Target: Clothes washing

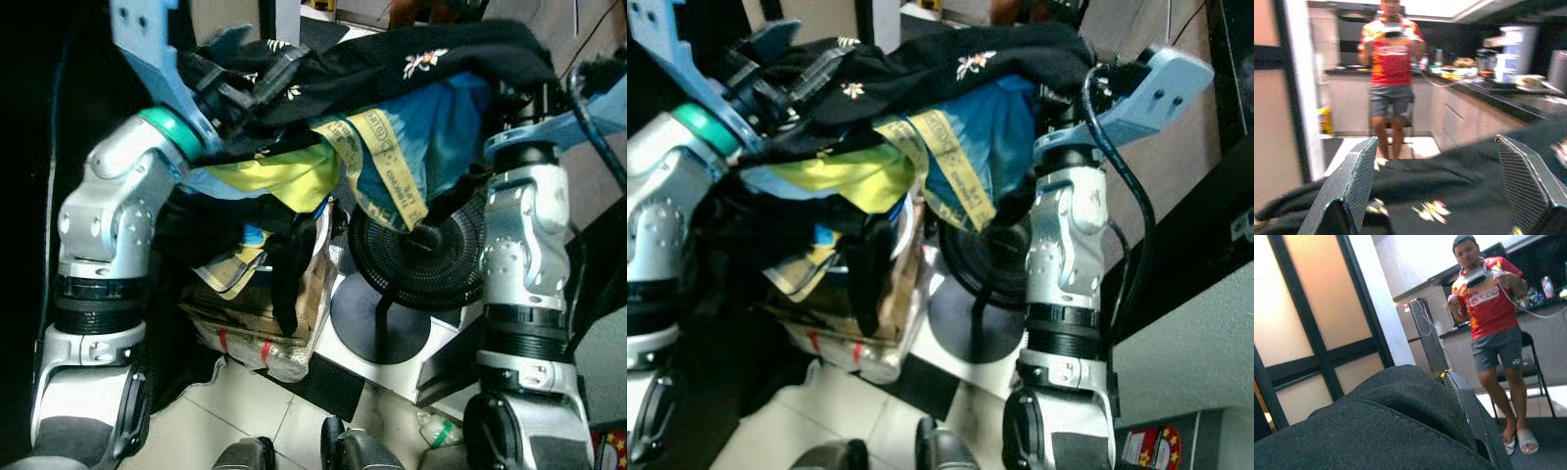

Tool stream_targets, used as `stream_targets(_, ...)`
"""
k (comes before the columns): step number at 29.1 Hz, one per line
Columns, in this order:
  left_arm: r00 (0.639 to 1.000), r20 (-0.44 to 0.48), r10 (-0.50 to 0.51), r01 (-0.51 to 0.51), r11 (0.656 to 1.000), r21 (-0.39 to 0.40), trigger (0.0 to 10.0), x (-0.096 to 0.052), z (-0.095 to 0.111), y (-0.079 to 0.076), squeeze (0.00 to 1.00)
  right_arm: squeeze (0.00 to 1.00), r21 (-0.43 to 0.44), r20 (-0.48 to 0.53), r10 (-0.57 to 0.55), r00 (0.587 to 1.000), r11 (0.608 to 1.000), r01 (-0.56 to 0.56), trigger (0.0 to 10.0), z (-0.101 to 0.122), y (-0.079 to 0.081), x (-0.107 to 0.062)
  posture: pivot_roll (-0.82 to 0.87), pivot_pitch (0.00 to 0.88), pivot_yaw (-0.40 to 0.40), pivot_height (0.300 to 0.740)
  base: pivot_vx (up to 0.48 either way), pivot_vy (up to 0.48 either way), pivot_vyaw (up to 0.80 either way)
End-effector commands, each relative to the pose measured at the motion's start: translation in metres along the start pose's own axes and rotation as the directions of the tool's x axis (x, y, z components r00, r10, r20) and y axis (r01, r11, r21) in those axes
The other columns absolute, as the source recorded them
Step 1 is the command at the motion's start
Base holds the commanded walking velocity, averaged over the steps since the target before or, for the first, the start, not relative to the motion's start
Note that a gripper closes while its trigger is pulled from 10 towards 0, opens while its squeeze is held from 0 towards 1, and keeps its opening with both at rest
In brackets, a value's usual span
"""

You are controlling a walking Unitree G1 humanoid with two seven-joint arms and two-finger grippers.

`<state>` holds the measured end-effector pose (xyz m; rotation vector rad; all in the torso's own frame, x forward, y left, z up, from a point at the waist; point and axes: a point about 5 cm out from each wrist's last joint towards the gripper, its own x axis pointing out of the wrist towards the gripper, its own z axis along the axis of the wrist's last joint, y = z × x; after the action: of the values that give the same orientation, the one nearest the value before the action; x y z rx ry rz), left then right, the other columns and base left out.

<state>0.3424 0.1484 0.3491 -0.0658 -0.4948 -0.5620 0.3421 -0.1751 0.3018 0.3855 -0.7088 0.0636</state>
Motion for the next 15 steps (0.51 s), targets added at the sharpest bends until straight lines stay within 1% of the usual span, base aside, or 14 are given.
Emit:
stream_targets(1, 0.999, -0.021, 0.039, -0.039, 0.999, 0.016, 10.0, -0.001, -0.001, 0.007, 0.0, 0.0, -0.046, 0.081, 0.041, 0.996, 0.998, -0.037, 10.0, 0.02, 0.007, 0.007, 0.03, 0.102, 0.066, 0.74, 0.0, 0.0, 0.0)
stream_targets(2, 0.999, -0.023, 0.038, -0.038, 0.999, 0.023, 10.0, -0.002, -0.001, 0.007, 0.0, 0.0, -0.083, 0.095, 0.054, 0.994, 0.995, -0.047, 10.0, 0.025, 0.006, 0.01, 0.04, 0.099, 0.065, 0.74, 0.0, 0.0, 0.0)
stream_targets(4, 0.999, -0.023, 0.038, -0.038, 0.999, 0.023, 10.0, -0.002, -0.001, 0.007, 0.0, 0.0, -0.083, 0.095, 0.054, 0.994, 0.995, -0.047, 10.0, 0.025, 0.006, 0.01, 0.04, 0.099, 0.065, 0.74, 0.0, 0.0, 0.0)
stream_targets(5, 0.999, -0.024, 0.038, -0.037, 0.999, 0.026, 10.0, -0.002, -0.001, 0.007, 0.0, 0.0, -0.154, 0.105, 0.075, 0.992, 0.986, -0.058, 10.0, 0.03, 0.003, 0.012, 0.04, 0.099, 0.065, 0.74, 0.0, 0.0, 0.0)
stream_targets(7, 0.999, -0.024, 0.038, -0.037, 0.999, 0.026, 10.0, -0.002, -0.001, 0.007, 0.0, 0.0, -0.154, 0.105, 0.075, 0.992, 0.986, -0.058, 10.0, 0.03, 0.003, 0.012, 0.04, 0.099, 0.065, 0.74, 0.0, 0.0, 0.0)
stream_targets(8, 0.999, -0.034, 0.029, -0.027, 0.998, 0.057, 10.0, -0.005, -0.003, 0.006, 0.0, 0.0, -0.221, 0.098, 0.111, 0.989, 0.971, -0.087, 10.0, 0.035, -0.001, 0.011, 0.04, 0.098, 0.063, 0.74, 0.0, 0.0, 0.0)
stream_targets(9, 0.999, -0.034, 0.029, -0.027, 0.998, 0.057, 10.0, -0.005, -0.003, 0.006, 0.0, 0.0, -0.221, 0.098, 0.111, 0.989, 0.971, -0.087, 10.0, 0.035, -0.001, 0.011, 0.04, 0.098, 0.063, 0.74, 0.0, 0.0, 0.0)
stream_targets(10, 0.999, -0.049, 0.006, -0.002, 0.996, 0.093, 10.0, -0.009, -0.006, 0.004, 0.0, 0.0, -0.286, 0.069, 0.164, 0.984, 0.948, -0.138, 10.0, 0.038, -0.003, 0.003, 0.02, 0.097, 0.06, 0.74, 0.0, 0.0, 0.0)
stream_targets(11, 0.998, -0.063, -0.008, 0.016, 0.992, 0.125, 10.0, -0.013, -0.007, 0.002, 0.0, 0.0, -0.319, 0.034, 0.191, 0.981, 0.932, -0.171, 10.0, 0.038, -0.003, -0.007, 0.01, 0.097, 0.062, 0.74, 0.0, 0.0, 0.0)
stream_targets(12, 0.998, -0.063, -0.008, 0.016, 0.992, 0.125, 10.0, -0.013, -0.007, 0.002, 0.0, 0.0, -0.319, 0.034, 0.191, 0.981, 0.932, -0.171, 10.0, 0.038, -0.003, -0.007, 0.01, 0.097, 0.062, 0.74, 0.0, 0.0, 0.0)
stream_targets(13, 0.997, -0.073, -0.02, 0.031, 0.986, 0.164, 10.0, -0.017, -0.007, 0.001, 0.0, 0.0, -0.312, -0.001, 0.192, 0.981, 0.932, -0.182, 10.0, 0.031, 0.0, -0.018, 0.01, 0.094, 0.072, 0.74, 0.0, 0.0, 0.0)
stream_targets(14, 0.997, -0.073, -0.02, 0.031, 0.986, 0.164, 10.0, -0.017, -0.007, 0.001, 0.0, 0.0, -0.312, -0.001, 0.192, 0.981, 0.932, -0.182, 10.0, 0.031, 0.0, -0.018, 0.01, 0.094, 0.072, 0.74, 0.0, 0.0, 0.0)
stream_targets(15, 0.997, -0.076, -0.023, 0.037, 0.98, 0.194, 10.0, -0.018, -0.006, 0.0, 0.0, 0.0, -0.293, -0.024, 0.172, 0.985, 0.941, -0.171, 10.0, 0.026, 0.002, -0.026, 0.01, 0.092, 0.074, 0.74, 0.0, 0.0, 0.0)
